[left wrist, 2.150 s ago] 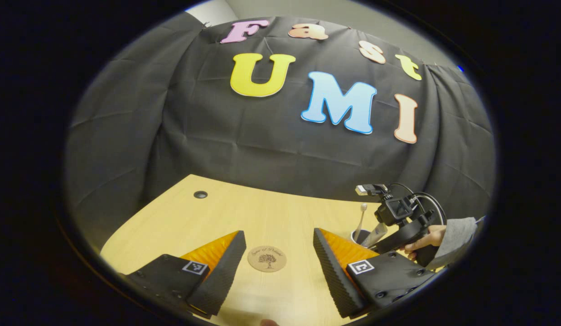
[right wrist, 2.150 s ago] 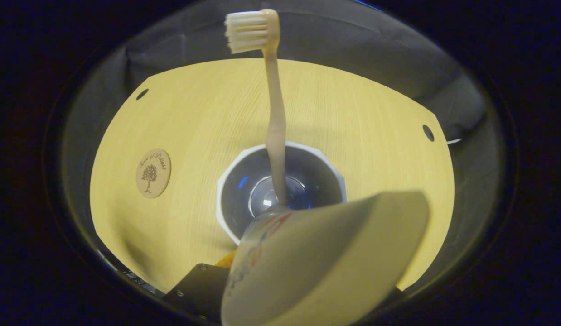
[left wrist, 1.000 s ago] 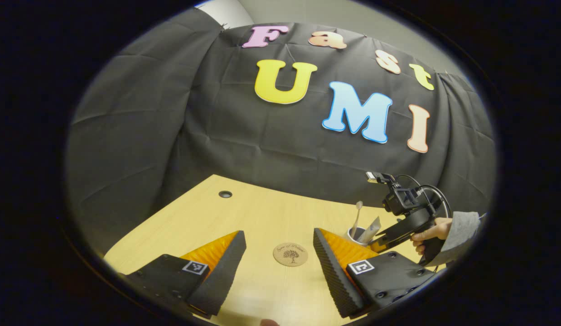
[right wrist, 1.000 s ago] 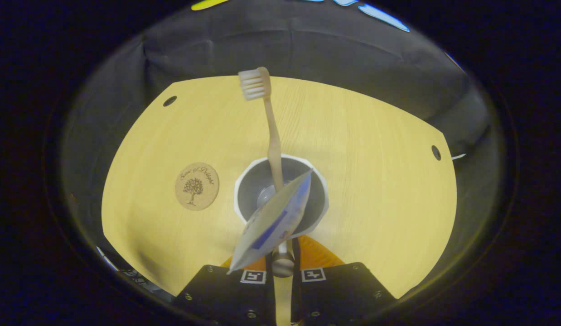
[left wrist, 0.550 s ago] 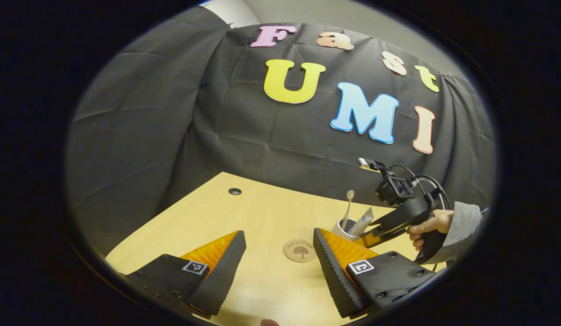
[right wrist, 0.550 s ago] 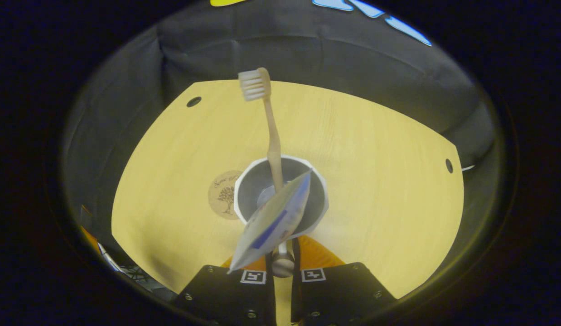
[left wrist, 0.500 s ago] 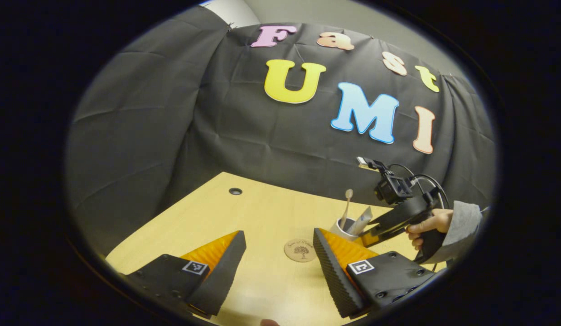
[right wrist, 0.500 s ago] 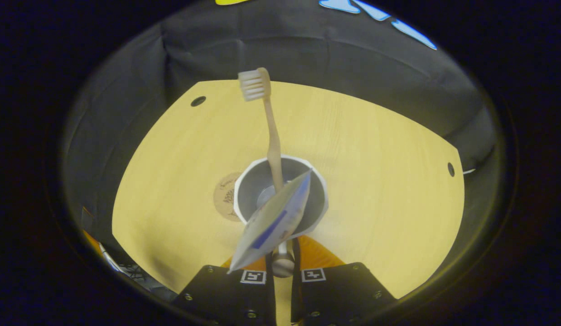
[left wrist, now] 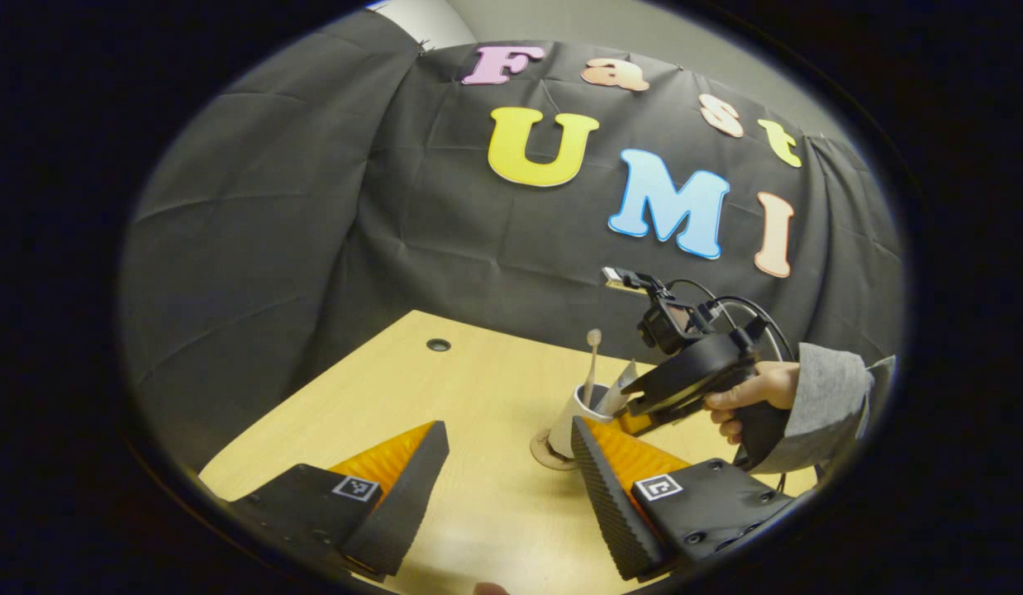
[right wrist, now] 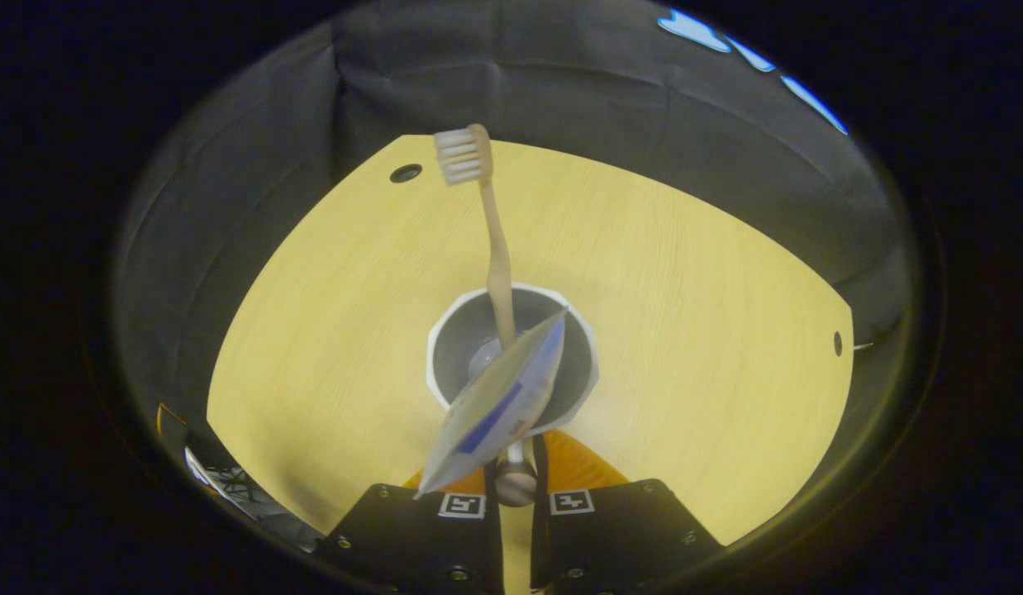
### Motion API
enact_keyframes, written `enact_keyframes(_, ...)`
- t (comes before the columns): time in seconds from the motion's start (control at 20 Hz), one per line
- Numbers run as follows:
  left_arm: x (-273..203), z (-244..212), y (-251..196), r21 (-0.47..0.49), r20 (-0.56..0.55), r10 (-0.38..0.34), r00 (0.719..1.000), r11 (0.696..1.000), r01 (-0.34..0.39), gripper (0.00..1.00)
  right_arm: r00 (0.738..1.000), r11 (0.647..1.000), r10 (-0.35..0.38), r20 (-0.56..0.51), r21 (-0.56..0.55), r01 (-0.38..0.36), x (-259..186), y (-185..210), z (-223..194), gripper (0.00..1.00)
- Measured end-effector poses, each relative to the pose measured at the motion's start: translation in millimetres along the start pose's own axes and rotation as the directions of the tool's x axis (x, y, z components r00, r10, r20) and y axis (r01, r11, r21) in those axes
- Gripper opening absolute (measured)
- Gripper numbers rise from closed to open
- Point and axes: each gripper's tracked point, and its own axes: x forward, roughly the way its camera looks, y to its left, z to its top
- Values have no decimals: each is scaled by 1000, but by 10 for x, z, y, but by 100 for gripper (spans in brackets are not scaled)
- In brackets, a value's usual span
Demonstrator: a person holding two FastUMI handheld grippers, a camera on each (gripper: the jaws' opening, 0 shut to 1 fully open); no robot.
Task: Put the toothbrush and toothpaste on the desktop into the cup, then pick up the cup and place it on the coaster on the desktop.
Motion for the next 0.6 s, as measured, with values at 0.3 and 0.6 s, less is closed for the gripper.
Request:
enact_keyframes(0.3, -20, -27, 53, -6, -2, 0, 1000, 1000, 0, 96, 999, 1000, -16, -38, -10, 15, -29, -6, -1, 13)
enact_keyframes(0.6, -4, -23, 36, 1, -3, -8, 1000, 1000, 8, 96, 1000, 1000, -5, -27, -4, 5, -103, -5, 59, 29)
